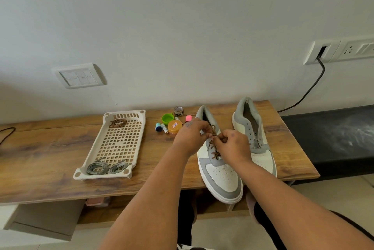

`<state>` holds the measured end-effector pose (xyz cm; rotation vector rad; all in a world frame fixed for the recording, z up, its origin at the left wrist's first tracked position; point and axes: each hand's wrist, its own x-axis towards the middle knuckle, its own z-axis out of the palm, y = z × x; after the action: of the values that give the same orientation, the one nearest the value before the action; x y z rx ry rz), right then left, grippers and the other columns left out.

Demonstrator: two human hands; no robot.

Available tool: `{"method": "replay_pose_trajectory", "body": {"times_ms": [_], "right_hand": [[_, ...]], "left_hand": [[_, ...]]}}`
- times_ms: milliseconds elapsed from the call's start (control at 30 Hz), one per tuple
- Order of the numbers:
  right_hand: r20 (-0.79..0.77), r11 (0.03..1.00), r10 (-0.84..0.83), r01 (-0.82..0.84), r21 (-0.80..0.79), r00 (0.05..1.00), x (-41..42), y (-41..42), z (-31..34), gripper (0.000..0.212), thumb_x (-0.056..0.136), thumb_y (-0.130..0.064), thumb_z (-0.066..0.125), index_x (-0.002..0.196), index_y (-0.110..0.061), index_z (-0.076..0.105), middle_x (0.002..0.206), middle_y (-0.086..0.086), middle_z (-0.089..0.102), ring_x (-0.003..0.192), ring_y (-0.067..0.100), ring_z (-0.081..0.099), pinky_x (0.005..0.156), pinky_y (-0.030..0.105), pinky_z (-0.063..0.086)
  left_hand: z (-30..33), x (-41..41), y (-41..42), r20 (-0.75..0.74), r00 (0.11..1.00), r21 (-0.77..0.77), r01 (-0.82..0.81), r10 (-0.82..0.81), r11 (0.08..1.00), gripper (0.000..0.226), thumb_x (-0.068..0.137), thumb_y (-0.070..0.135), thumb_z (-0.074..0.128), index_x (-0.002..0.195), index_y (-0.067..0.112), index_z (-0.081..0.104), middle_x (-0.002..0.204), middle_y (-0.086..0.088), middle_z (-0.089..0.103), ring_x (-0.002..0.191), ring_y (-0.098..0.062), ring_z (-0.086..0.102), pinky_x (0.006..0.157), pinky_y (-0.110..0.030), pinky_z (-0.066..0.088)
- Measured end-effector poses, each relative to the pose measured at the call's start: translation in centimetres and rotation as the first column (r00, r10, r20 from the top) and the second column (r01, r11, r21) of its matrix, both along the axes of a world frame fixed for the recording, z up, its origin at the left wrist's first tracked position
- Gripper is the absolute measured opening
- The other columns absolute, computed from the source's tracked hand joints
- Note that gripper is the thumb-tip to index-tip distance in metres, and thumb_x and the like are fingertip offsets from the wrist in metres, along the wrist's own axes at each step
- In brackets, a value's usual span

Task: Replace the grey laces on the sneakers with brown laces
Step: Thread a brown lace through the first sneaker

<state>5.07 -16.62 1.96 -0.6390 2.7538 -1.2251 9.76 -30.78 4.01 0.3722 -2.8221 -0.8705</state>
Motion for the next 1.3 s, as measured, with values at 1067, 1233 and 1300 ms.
{"method": "replay_pose_trajectory", "body": {"times_ms": [1067,1233,1300], "right_hand": [[0.378,0.965,-0.146,0.216,-0.15,0.914,-0.2,-0.6,0.7,0.017,0.08,-0.024,0.077,0.069,-0.014,0.071,0.065,0.0,0.068,0.058,0.011,0.061,0.056,0.023,0.051],[-0.039,0.999,0.0,-0.002,-0.047,0.999,-0.2,-0.2,0.1,0.011,0.085,-0.022,0.075,0.083,-0.011,0.071,0.075,0.0,0.068,0.068,0.012,0.063,0.061,0.026,0.053],[-0.085,0.997,0.058,-0.062,-0.044,0.995,-0.4,0.0,-0.3,0.011,0.086,-0.022,0.074,0.085,-0.011,0.071,0.076,0.0,0.068,0.07,0.014,0.064,0.065,0.032,0.055]], "left_hand": [[0.5,-0.4,0.3,0.055,0.998,-0.092,0.034,-0.029,0.995,0.011,0.091,0.023,0.068,0.102,0.022,0.072,0.1,0.011,0.047,0.098,-0.015,0.056,0.077,-0.026,0.041],[0.4,-0.3,0.0,0.053,0.998,-0.018,0.021,-0.02,1.0,0.011,0.09,0.021,0.07,0.1,0.022,0.074,0.105,0.003,0.056,0.099,-0.019,0.058,0.086,-0.034,0.048],[0.5,-0.3,0.0,0.062,0.998,0.007,0.014,-0.014,1.0,0.011,0.09,0.02,0.07,0.1,0.022,0.074,0.107,0.001,0.057,0.098,-0.02,0.059,0.088,-0.038,0.05]]}}
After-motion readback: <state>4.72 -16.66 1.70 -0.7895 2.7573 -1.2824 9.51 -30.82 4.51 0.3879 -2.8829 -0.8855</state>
